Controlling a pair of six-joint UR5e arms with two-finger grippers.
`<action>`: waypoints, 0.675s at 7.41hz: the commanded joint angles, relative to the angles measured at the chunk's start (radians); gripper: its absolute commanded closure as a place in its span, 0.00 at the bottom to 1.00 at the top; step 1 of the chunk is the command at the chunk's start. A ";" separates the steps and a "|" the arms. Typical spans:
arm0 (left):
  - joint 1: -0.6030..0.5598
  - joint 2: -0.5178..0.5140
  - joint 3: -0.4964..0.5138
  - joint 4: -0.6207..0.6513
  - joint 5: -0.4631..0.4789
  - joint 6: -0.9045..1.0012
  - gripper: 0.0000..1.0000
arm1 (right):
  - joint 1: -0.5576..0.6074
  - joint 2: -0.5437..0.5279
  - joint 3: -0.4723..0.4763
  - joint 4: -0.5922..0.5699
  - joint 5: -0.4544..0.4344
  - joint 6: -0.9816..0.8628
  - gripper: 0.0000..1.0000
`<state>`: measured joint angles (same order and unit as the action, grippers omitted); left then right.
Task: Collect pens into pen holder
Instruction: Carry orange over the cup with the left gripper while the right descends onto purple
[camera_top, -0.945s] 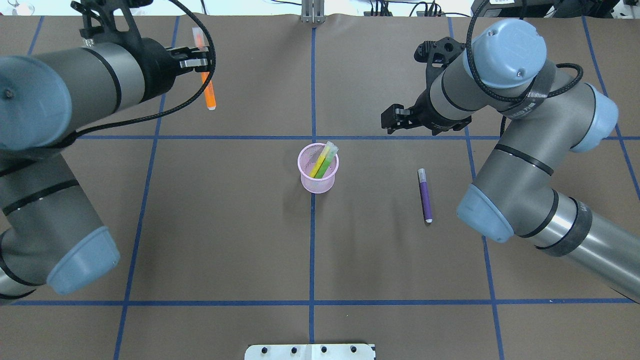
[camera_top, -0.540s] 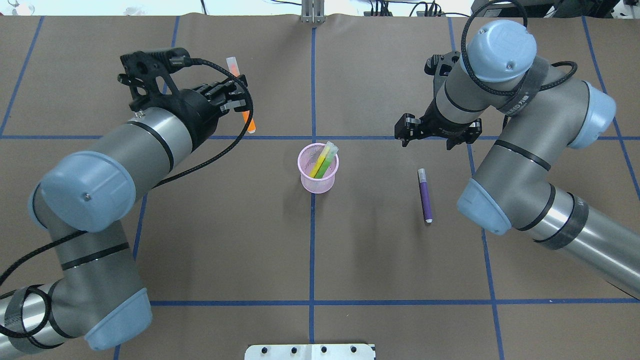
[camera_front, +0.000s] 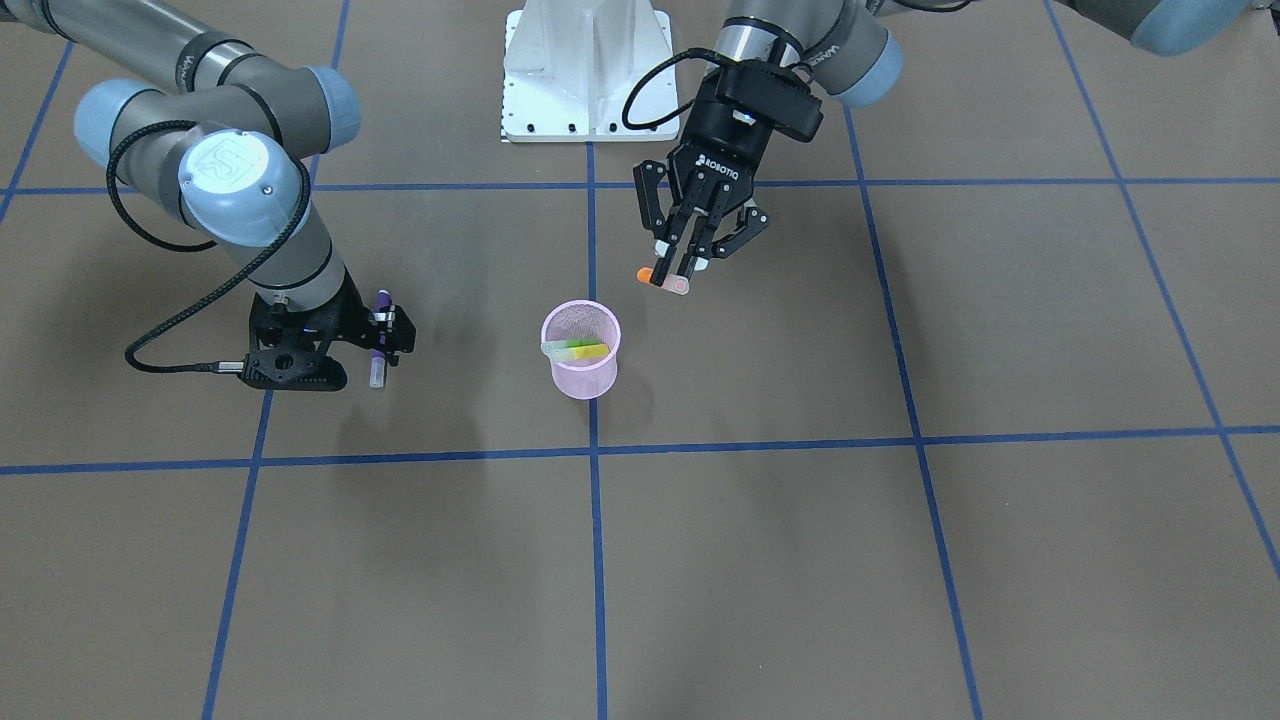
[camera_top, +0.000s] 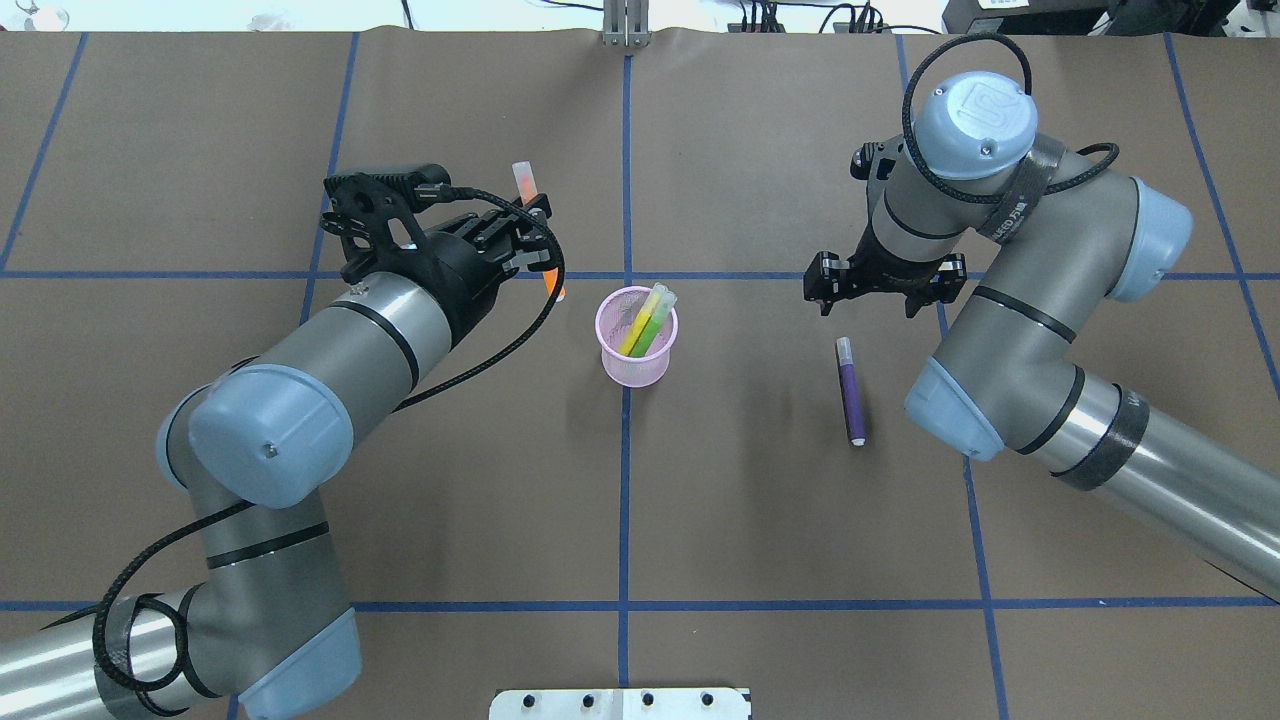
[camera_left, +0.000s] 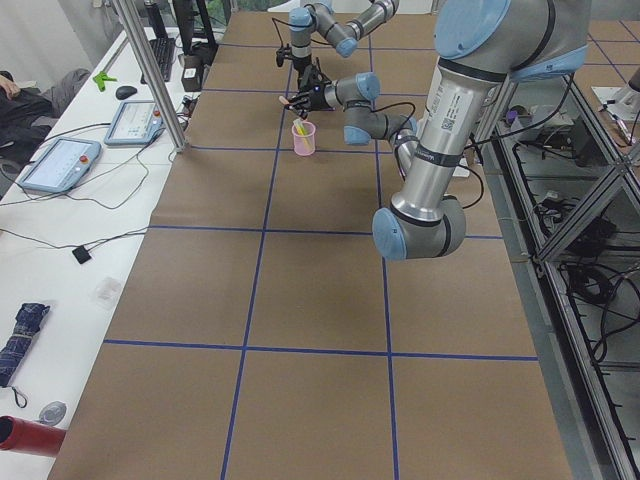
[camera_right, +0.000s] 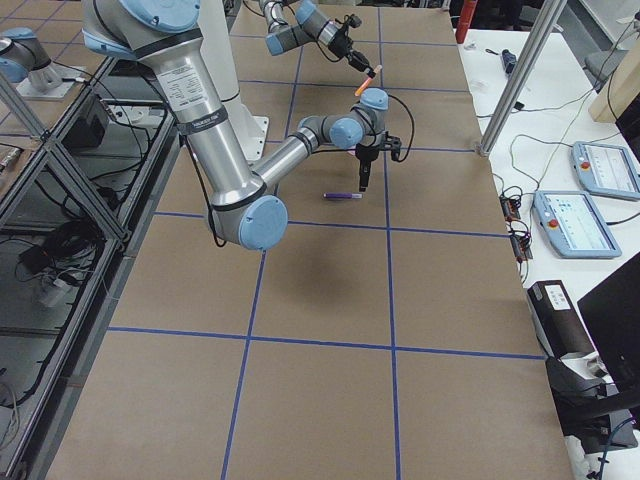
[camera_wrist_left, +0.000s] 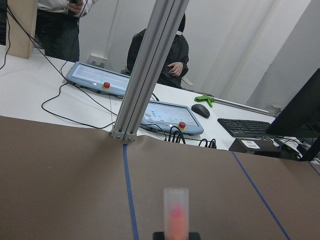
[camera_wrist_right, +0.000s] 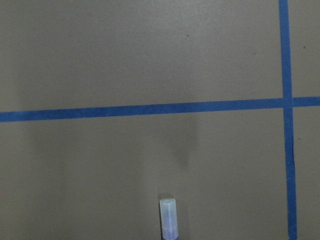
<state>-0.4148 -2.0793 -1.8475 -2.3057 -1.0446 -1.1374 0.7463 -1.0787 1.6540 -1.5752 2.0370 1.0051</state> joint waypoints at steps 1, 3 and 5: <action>0.008 -0.068 0.081 -0.003 0.005 0.001 1.00 | -0.011 -0.003 -0.062 0.110 0.023 0.006 0.00; 0.010 -0.112 0.154 -0.003 0.005 0.002 1.00 | -0.019 -0.001 -0.072 0.109 0.025 0.007 0.00; 0.010 -0.116 0.165 -0.004 0.005 0.001 1.00 | -0.030 -0.001 -0.088 0.109 0.026 0.007 0.01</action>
<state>-0.4054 -2.1879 -1.6959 -2.3095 -1.0401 -1.1357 0.7232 -1.0808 1.5785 -1.4672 2.0622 1.0123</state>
